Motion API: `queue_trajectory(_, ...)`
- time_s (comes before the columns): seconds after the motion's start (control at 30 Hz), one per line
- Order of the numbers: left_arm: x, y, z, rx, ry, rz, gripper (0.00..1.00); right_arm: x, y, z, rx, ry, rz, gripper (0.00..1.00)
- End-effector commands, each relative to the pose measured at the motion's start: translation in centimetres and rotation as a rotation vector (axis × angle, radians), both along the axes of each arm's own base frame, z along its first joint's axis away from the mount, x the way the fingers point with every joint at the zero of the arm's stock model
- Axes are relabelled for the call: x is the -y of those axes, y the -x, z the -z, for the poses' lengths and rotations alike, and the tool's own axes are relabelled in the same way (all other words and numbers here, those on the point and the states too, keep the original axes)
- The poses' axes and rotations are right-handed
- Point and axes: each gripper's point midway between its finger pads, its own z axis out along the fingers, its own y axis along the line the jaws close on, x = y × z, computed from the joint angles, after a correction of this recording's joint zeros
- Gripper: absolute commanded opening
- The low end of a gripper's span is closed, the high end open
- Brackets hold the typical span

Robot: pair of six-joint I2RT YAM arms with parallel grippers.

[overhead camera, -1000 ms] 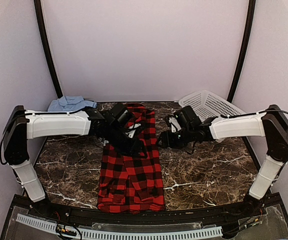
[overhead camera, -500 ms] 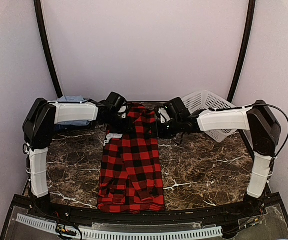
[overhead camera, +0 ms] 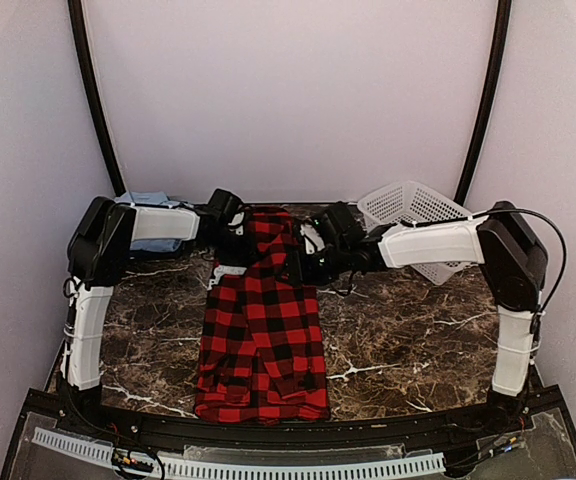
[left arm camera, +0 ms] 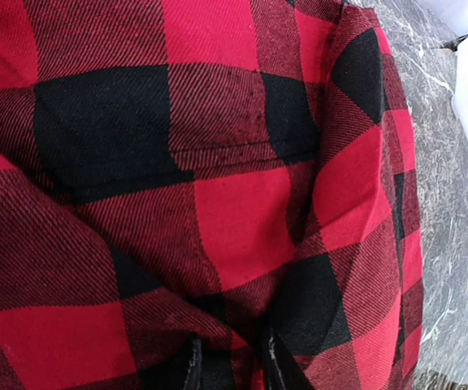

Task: Fold and stack the long sleeve shirts
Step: Fold the 1/3-folded shirt at the center of the board.

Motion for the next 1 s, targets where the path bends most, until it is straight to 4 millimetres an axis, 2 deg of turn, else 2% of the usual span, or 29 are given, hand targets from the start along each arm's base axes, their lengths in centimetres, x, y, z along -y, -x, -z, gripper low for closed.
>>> queue_trajectory(0.0,0.7,-0.2,1.3,-0.047,0.045,-0.039,0.25,-2.2,-2.1,-1.0,0.049,-0.049,-0.003,0.55)
queue_trajectory(0.2,1.8,-1.3,1.8,-0.058,0.121,-0.123,0.25,-2.4,-5.3,0.6,0.032,-0.064,0.012,0.54)
queue_trajectory(0.4,2.9,-3.6,1.4,-0.03,0.138,-0.191,0.24,-2.0,-8.5,3.2,0.004,-0.06,0.03,0.53)
queue_trajectory(0.57,2.0,-5.0,1.1,-0.005,0.108,-0.257,0.24,-1.5,-10.2,5.1,-0.021,-0.051,0.05,0.51)
queue_trajectory(0.73,0.3,-6.1,0.4,0.006,0.082,-0.293,0.24,0.1,-11.2,7.2,-0.036,0.014,0.08,0.5)
queue_trajectory(0.87,-0.5,-6.9,-0.8,0.025,0.094,-0.277,0.27,1.1,-12.0,7.8,-0.022,0.061,0.087,0.5)
queue_trajectory(0.97,-0.2,-7.3,-2.8,0.059,0.098,-0.238,0.32,0.9,-12.3,7.5,-0.005,0.068,0.069,0.5)
